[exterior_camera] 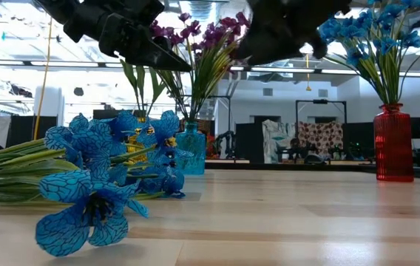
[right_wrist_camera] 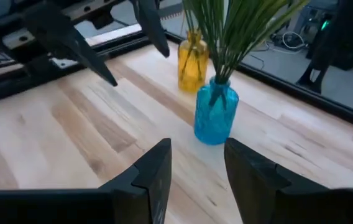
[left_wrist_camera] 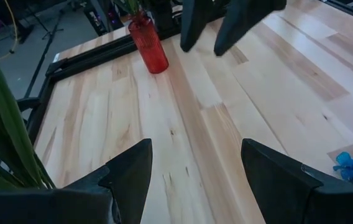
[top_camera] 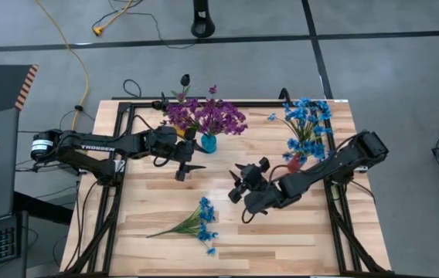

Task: Sort flowers into vase by color
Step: Put the violet flower into the blue vase

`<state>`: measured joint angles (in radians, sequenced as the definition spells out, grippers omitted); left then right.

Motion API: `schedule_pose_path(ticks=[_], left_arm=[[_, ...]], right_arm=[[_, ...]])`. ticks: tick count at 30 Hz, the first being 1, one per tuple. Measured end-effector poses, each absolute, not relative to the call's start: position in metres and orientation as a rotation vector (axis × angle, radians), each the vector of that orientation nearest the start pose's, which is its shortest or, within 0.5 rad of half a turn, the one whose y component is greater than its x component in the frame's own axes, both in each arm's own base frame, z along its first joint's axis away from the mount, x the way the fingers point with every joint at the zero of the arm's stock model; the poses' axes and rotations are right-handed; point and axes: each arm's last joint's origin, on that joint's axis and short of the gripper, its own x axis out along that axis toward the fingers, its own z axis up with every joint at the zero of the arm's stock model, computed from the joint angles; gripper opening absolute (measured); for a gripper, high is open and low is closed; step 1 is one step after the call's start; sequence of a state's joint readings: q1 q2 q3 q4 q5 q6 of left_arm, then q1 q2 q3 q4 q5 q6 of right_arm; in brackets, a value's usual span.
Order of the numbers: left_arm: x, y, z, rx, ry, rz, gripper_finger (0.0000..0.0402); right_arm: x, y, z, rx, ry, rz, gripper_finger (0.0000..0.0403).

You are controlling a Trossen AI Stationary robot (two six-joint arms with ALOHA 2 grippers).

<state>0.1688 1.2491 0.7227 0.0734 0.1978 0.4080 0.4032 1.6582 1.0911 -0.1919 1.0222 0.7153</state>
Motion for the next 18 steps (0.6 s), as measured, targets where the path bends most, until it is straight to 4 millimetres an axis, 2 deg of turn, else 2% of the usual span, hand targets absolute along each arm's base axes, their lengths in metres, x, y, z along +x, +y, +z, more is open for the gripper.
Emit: schedule_pose_path(ticks=[4, 10, 18], left_arm=[[0.262, 0.039, 0.24, 0.317, 0.442, -0.121, 0.0235], [0.261, 0.039, 0.239, 0.314, 0.449, -0.123, 0.0235], [0.262, 0.038, 0.239, 0.305, 0.447, -0.127, 0.0235]], right_arm=[[0.336, 0.107, 0.209, 0.171, 0.35, -0.781, 0.016], [0.355, 0.09, 0.185, 0.191, 0.34, -0.84, 0.0156], [0.369, 0.06, 0.175, 0.28, 0.388, -0.819, 0.0157]])
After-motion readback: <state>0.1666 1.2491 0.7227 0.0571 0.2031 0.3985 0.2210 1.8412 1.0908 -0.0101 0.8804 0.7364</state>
